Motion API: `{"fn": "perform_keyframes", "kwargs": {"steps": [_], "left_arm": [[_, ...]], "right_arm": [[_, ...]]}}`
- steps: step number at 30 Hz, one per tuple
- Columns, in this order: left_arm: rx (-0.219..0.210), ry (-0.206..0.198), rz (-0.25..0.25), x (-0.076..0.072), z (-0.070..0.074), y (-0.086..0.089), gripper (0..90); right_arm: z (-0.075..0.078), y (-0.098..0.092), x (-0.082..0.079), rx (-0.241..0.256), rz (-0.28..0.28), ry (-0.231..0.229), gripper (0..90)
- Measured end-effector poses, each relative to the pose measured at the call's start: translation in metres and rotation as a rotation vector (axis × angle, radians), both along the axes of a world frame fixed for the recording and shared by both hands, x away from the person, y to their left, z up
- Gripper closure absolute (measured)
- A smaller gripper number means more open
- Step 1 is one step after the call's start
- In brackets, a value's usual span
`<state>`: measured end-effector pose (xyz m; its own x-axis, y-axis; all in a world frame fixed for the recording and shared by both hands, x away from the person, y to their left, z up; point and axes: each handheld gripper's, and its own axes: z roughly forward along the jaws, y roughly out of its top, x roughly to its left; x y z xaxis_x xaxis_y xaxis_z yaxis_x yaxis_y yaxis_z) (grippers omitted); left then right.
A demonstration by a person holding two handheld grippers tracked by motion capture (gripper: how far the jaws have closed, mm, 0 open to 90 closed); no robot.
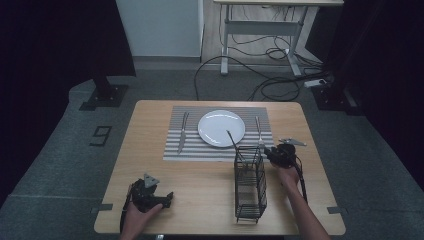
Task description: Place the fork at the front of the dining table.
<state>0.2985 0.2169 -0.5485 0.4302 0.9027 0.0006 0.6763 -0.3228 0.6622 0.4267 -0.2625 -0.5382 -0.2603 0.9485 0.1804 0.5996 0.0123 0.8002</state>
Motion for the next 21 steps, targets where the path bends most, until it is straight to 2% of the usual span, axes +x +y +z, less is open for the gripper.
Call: {"fn": "perform_keyframes", "kwargs": {"steps": [11, 21], "left_arm": [[0.0, 0.0, 0.0, 0.0, 0.0, 0.0, 0.0], [0.0, 0.0, 0.0, 0.0, 0.0, 0.0, 0.0]], "right_arm": [[0.01, -0.008, -0.037, 0.005, 0.078, -0.034, 49.4], [0.01, -0.025, -0.072, 0.001, 0.109, -0.051, 47.7]]}}
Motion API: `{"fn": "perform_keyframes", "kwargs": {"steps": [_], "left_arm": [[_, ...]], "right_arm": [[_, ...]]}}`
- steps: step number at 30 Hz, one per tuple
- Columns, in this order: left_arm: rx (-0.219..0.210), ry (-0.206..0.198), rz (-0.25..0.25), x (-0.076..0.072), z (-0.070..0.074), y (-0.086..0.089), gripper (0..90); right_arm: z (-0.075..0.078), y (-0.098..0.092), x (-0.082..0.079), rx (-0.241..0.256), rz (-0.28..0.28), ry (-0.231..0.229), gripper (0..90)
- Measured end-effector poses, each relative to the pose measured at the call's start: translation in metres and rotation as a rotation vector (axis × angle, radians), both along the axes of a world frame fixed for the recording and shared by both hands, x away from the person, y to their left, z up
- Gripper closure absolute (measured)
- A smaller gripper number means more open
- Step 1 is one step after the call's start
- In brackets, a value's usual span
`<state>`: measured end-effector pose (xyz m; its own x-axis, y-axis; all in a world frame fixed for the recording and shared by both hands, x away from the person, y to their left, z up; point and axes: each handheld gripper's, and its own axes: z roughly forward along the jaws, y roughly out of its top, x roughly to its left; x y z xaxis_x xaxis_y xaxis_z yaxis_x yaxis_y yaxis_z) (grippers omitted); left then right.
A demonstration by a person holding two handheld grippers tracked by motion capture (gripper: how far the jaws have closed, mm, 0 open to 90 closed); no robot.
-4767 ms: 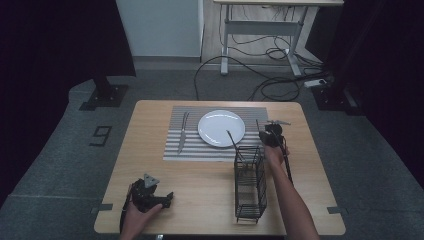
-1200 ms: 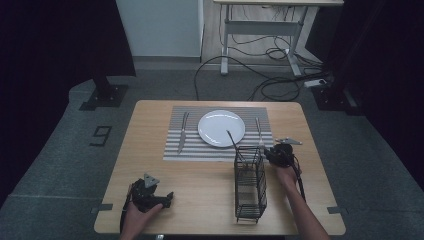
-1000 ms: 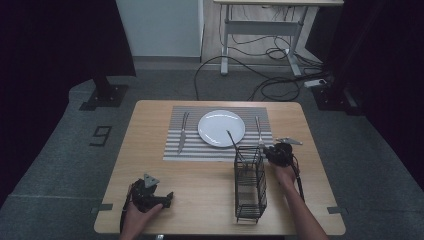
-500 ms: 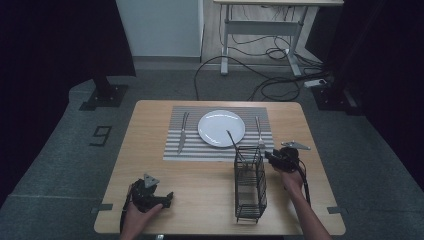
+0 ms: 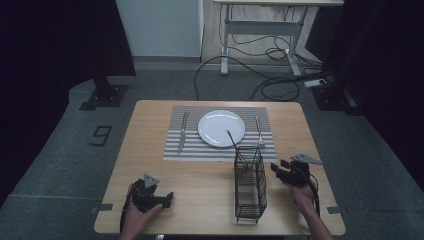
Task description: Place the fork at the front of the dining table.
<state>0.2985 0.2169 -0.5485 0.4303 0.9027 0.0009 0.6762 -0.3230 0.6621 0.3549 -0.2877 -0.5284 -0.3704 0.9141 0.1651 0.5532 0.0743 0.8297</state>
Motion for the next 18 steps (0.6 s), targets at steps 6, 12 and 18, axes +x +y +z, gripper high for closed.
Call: {"fn": "perform_keyframes", "kwargs": {"steps": [6, 12, 18], "left_arm": [[0.0, 0.0, 0.0, 0.0, 0.0, 0.0, 0.0], [0.0, 0.0, 0.0, 0.0, 0.0, 0.0, 0.0], [0.0, 0.0, 0.001, 0.0, 0.0, 0.0, 0.0]], "right_arm": [[0.001, -0.008, -0.017, -0.007, 0.022, -0.004, 47.0], [-0.003, -0.017, -0.034, -0.017, 0.03, -0.001, 46.3], [-0.01, -0.027, -0.046, -0.02, 0.022, 0.021, 46.1]]}}
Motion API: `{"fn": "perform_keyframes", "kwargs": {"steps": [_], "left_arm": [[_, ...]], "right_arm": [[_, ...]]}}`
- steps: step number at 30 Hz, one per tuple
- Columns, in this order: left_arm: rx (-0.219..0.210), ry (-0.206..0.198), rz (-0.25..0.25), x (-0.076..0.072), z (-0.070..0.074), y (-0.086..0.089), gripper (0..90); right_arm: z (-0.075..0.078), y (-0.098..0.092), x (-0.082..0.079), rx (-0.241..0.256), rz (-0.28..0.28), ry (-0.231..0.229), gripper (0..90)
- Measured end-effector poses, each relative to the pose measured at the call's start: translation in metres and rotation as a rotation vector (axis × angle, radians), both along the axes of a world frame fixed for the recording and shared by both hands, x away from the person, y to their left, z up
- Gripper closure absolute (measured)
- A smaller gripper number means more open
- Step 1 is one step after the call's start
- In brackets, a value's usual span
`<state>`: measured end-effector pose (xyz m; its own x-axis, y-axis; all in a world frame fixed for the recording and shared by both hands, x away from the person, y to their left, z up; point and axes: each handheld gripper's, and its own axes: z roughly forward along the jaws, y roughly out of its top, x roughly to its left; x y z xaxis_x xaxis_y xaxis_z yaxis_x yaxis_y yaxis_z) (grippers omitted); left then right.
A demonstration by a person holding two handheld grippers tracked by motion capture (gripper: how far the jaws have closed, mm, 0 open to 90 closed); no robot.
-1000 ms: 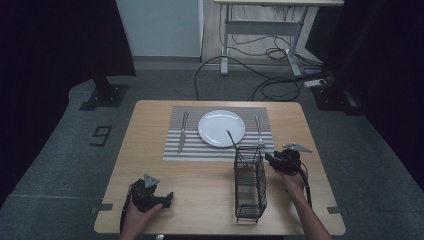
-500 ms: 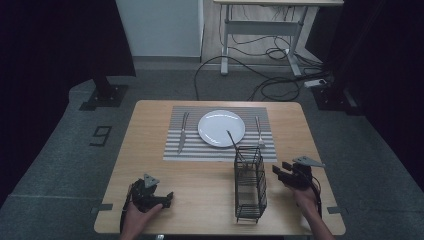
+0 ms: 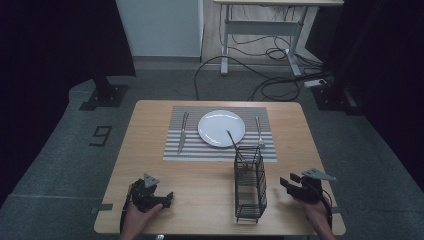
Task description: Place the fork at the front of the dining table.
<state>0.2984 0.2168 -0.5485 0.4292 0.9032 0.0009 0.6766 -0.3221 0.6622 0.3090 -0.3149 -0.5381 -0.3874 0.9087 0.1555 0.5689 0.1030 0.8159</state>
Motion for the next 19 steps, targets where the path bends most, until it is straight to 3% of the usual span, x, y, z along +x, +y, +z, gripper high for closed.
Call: {"fn": "perform_keyframes", "kwargs": {"steps": [7, 19], "left_arm": [[0.0, 0.0, 0.001, -0.0001, 0.0, 0.0, 0.0], [0.001, 0.0, 0.0, -0.0005, 0.0001, 0.0001, 0.0]], "right_arm": [[-0.0078, -0.0029, -0.0023, -0.027, 0.01, 0.03, 45.9], [-0.0105, -0.0032, 0.0016, -0.047, 0.008, 0.04, 45.0]]}}
